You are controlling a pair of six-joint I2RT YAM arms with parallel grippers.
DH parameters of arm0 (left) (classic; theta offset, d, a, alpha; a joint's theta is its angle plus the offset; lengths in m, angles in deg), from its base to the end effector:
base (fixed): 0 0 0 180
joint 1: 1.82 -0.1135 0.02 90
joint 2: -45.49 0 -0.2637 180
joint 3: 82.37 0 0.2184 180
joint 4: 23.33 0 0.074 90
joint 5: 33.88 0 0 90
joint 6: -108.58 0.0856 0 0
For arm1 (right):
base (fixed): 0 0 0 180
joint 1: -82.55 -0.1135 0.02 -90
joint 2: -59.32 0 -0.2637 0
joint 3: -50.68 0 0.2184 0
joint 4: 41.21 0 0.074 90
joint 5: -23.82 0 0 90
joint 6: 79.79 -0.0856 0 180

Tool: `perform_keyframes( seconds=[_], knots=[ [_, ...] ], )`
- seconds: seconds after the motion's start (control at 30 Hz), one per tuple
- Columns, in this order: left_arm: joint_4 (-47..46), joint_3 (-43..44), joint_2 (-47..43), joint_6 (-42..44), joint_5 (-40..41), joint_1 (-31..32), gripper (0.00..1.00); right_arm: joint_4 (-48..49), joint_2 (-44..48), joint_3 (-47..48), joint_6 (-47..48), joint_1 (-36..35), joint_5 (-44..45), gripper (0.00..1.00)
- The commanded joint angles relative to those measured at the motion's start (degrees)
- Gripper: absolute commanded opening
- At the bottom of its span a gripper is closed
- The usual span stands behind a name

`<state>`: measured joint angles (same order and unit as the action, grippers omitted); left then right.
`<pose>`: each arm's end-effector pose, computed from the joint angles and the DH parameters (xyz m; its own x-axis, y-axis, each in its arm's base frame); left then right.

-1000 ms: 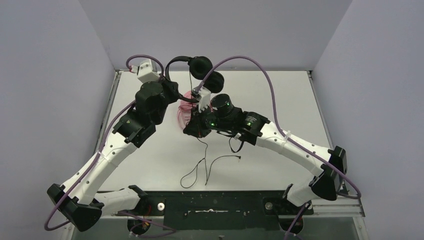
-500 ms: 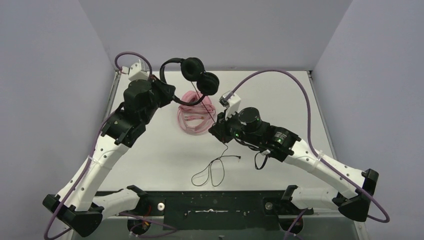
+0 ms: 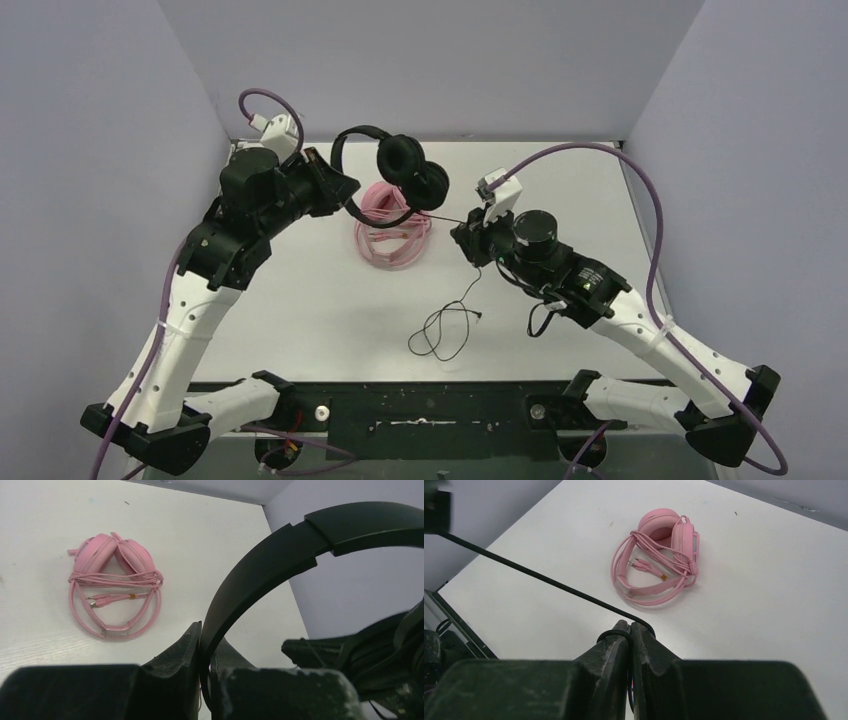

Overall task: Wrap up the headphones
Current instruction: Wrap the headphones cable around the headphones.

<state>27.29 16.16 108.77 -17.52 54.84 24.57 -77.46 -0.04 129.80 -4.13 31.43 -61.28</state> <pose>0.2085 -0.1056 0.4328 -0.4650 -0.4268 -0.7756 0.2347 0.7853 -0.5729 0.1588 0.1853 0.3690 -0.3520 -0.0434 -0.9350 -0.6575 0.7224 0.2140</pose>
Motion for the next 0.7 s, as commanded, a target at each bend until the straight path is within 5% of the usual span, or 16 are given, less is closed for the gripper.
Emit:
perform_keyframes(
  seconds=[0.0,0.23,0.43,0.67],
  knots=[
    [-0.8,6.2,0.0,2.8,-13.7,-1.2,0.00,3.7,1.2,-2.1,4.6,6.7,-8.7,0.08],
    [-0.3,4.9,0.3,1.9,-28.0,-1.1,0.00,25.8,0.0,-10.6,7.2,7.6,-22.4,0.11],
    [3.7,4.0,0.0,4.4,-30.8,-1.2,0.00,34.8,-5.3,-11.6,6.3,7.7,-25.6,0.15],
    [4.8,3.5,-1.4,4.1,-30.6,-1.2,0.00,45.9,-7.3,-18.0,2.3,7.7,-26.5,0.49]
  ],
)
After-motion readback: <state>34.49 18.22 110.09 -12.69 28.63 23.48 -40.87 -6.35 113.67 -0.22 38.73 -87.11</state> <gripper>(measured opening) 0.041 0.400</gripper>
